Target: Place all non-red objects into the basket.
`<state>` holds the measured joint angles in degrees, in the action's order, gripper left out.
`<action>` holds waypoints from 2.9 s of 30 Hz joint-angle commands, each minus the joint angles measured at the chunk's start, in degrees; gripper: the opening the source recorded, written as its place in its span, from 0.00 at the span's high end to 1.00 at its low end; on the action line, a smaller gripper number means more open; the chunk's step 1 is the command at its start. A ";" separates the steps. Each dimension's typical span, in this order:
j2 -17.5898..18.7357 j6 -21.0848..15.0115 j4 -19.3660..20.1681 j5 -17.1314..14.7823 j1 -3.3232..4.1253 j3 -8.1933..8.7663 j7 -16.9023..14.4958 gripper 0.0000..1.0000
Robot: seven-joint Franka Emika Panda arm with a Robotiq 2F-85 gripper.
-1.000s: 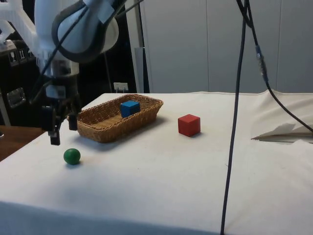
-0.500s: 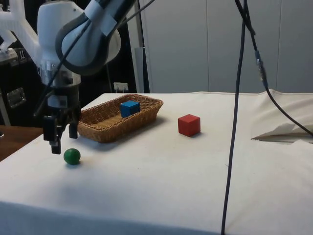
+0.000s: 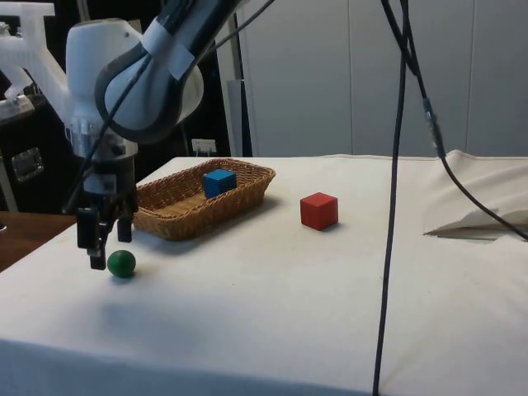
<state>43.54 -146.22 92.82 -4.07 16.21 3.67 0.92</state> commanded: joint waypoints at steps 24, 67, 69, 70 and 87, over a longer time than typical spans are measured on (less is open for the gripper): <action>3.04 -0.46 -2.01 -0.34 -1.89 -0.40 -4.93 0.00; -4.07 5.10 0.00 0.06 -1.55 0.11 -5.04 1.00; -4.58 5.73 0.00 0.00 -1.72 0.17 -5.27 1.00; -4.01 5.61 -0.40 0.00 -1.55 0.17 -4.93 1.00; -9.22 6.88 4.13 -1.03 -3.27 1.15 -8.02 1.00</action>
<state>34.95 -138.83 96.09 -4.47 13.58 5.21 -6.19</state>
